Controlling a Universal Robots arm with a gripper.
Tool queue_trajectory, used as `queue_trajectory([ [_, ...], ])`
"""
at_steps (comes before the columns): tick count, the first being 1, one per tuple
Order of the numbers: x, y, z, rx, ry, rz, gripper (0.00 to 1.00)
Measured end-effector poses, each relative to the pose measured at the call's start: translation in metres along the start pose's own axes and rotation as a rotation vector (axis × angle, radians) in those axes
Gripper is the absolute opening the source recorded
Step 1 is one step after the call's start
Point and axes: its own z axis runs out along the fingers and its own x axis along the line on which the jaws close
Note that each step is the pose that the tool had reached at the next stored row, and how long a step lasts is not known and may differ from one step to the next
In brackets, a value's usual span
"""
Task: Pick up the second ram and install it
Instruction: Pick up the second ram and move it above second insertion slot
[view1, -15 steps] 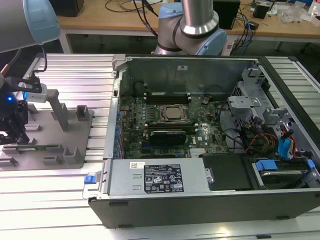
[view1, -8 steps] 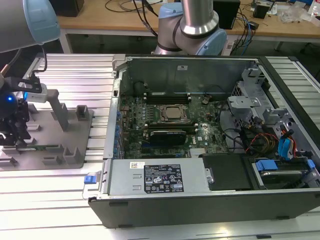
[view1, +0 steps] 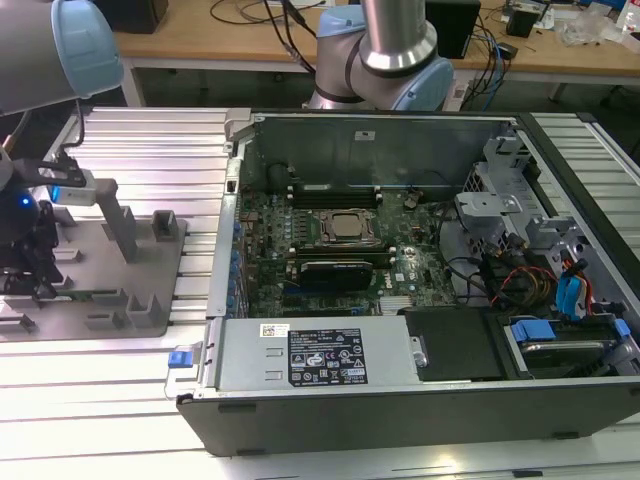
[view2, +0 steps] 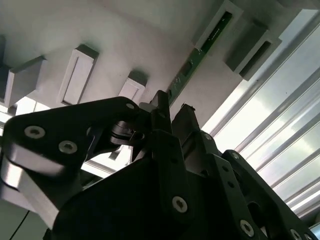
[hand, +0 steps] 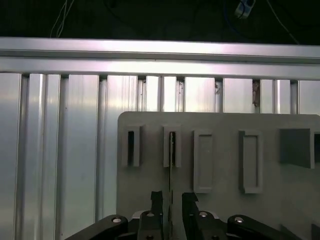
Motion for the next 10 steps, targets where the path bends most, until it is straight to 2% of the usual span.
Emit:
queue_trajectory([
  [4,-0.0003,0.0006,0.0061,-0.0002,0.0003,-0.003,0.28],
  [10,-0.0022,0.0030,0.0077,-0.0003,0.0014,-0.031,0.28],
])
